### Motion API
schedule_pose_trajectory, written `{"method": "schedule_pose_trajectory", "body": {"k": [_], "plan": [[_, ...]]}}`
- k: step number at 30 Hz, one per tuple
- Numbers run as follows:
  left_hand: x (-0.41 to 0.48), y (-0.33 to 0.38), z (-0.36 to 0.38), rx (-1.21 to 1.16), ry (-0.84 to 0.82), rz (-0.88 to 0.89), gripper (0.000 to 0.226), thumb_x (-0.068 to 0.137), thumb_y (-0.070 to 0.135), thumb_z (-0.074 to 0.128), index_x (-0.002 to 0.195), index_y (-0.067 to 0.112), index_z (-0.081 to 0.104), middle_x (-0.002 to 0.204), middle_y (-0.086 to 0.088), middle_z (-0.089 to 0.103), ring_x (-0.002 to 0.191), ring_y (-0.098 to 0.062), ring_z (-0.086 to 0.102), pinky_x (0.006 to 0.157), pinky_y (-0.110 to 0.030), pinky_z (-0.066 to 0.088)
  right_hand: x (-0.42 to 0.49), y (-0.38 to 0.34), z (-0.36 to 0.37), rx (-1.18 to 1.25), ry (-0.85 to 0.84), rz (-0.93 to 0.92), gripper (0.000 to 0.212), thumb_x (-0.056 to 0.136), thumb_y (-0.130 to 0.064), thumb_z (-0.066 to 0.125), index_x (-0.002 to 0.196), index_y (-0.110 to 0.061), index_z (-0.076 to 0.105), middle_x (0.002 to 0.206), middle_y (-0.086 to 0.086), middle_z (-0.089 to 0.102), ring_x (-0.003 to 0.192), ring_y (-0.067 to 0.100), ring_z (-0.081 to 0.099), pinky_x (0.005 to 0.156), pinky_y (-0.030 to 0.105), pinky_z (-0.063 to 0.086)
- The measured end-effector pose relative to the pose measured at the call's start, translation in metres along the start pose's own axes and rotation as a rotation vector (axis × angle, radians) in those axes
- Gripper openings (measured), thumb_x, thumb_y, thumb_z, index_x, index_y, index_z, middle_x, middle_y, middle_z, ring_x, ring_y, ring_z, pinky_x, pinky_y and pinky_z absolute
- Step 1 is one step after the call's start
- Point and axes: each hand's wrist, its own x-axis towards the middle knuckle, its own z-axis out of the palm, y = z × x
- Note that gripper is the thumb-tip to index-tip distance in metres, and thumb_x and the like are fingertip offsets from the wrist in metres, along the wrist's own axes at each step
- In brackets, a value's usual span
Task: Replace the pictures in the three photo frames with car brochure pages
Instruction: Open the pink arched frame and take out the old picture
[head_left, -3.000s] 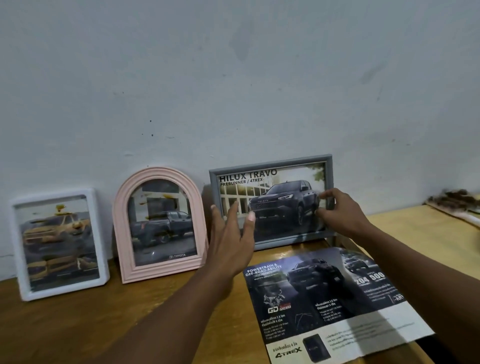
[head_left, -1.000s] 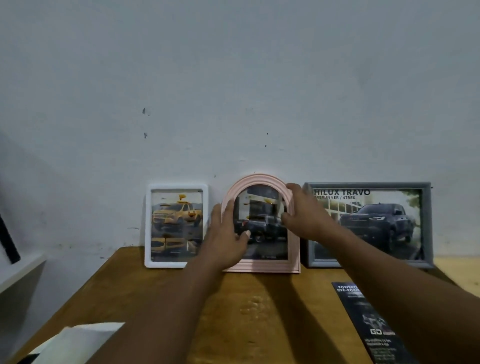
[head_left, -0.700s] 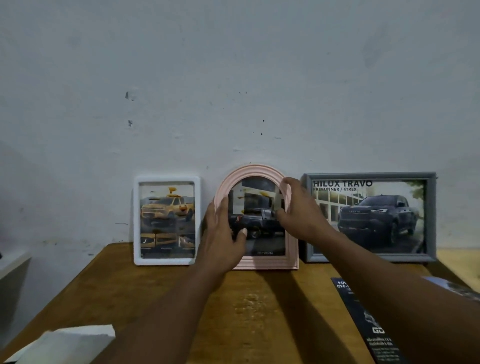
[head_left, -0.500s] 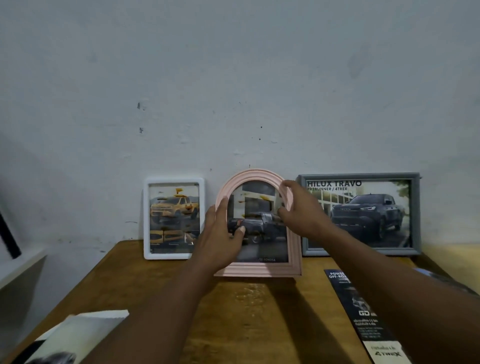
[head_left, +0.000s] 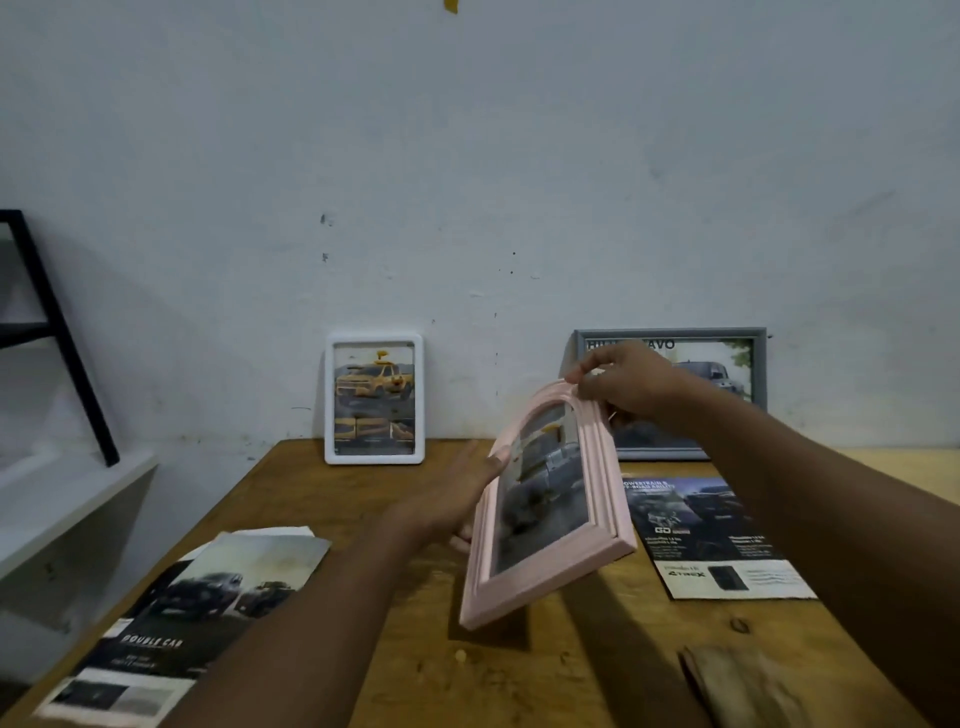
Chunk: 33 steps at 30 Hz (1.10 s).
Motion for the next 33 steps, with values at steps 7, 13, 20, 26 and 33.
{"method": "schedule_pose_trajectory", "body": {"k": [7,13,20,26,33], "plan": [[-0.008,0.028,0.017,-0.063,-0.05,0.032,0.074,0.093,0.079,0.026,0.157,0.044,0.017,0.151,-0.012,0.045,0.105,-0.031,0.069,0.093,-0.049,0.057,-0.011,-0.032,0.001,-0.056,0.014,0.027,0.013,0.087,-0.006,0.07,0.089,0.007,0.07,0.07,0.018,0.068,0.052,0.023,0.067,0.05,0.027,0.054],[-0.004,0.054,-0.003,-0.112,0.084,0.168,0.063,0.1,0.068,0.022,0.155,0.037,0.021,0.154,-0.009,0.042,0.112,-0.03,0.065,0.097,-0.048,0.055,0.0,-0.035,0.027,-0.092,0.009,0.094,0.023,0.092,-0.009,0.067,0.101,0.011,0.065,0.076,0.021,0.071,0.052,0.024,0.069,0.052,0.033,0.06],[0.003,0.023,-0.012,-0.023,0.136,0.139,0.074,0.097,0.071,0.024,0.16,0.033,0.019,0.166,0.0,0.025,0.147,-0.028,0.033,0.112,-0.045,0.033,0.008,0.008,0.058,-0.402,-0.016,-0.006,0.029,0.094,-0.029,0.062,0.106,-0.005,0.072,0.1,0.012,0.073,0.081,0.024,0.07,0.076,0.038,0.06],[0.009,-0.026,-0.003,-0.065,0.136,0.004,0.069,0.1,0.065,0.031,0.158,0.029,0.026,0.154,-0.009,0.041,0.136,-0.041,0.046,0.072,-0.034,0.052,-0.027,0.085,0.096,-0.498,0.039,0.078,0.04,0.091,-0.038,0.063,0.126,-0.019,0.059,0.127,0.004,0.059,0.111,0.022,0.056,0.09,0.039,0.051],[-0.003,-0.067,0.017,0.097,0.111,-0.079,0.074,0.096,0.071,0.036,0.159,0.04,0.016,0.167,-0.001,0.021,0.151,-0.032,0.025,0.117,-0.053,0.028,-0.054,0.118,0.13,-0.616,0.062,0.005,0.045,0.097,-0.044,0.048,0.139,-0.026,0.048,0.14,0.002,0.049,0.128,0.023,0.043,0.107,0.045,0.035]]}}
